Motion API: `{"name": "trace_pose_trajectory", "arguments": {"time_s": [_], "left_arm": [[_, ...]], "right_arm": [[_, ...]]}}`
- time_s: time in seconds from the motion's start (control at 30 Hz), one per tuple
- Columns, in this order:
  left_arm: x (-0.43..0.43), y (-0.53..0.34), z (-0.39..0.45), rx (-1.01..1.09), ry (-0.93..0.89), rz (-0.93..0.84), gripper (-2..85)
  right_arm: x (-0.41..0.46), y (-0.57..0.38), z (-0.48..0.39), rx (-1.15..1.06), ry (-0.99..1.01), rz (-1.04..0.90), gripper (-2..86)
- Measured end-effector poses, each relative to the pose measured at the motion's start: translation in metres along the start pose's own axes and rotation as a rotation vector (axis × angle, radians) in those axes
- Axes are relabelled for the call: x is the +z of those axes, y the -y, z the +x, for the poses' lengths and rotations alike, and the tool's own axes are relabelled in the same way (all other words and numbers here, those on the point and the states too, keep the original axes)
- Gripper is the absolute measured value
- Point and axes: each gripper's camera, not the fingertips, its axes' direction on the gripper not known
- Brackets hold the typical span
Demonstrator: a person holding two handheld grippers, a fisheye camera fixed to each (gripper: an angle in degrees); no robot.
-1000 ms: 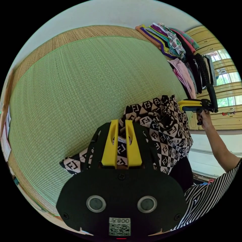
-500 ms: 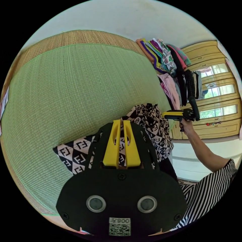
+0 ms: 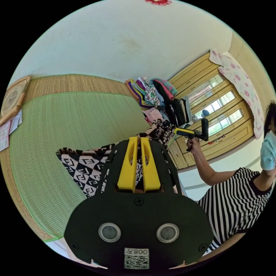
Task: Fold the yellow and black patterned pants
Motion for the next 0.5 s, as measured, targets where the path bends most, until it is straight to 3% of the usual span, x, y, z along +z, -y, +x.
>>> {"name": "trace_pose_trajectory", "arguments": {"time_s": [0.5], "left_arm": [[-0.117, -0.134, 0.179, 0.117, -0.072, 0.293, 1.7]], "right_arm": [[-0.136, -0.16, -0.143, -0.091, 0.006, 0.33, 1.0]]}}
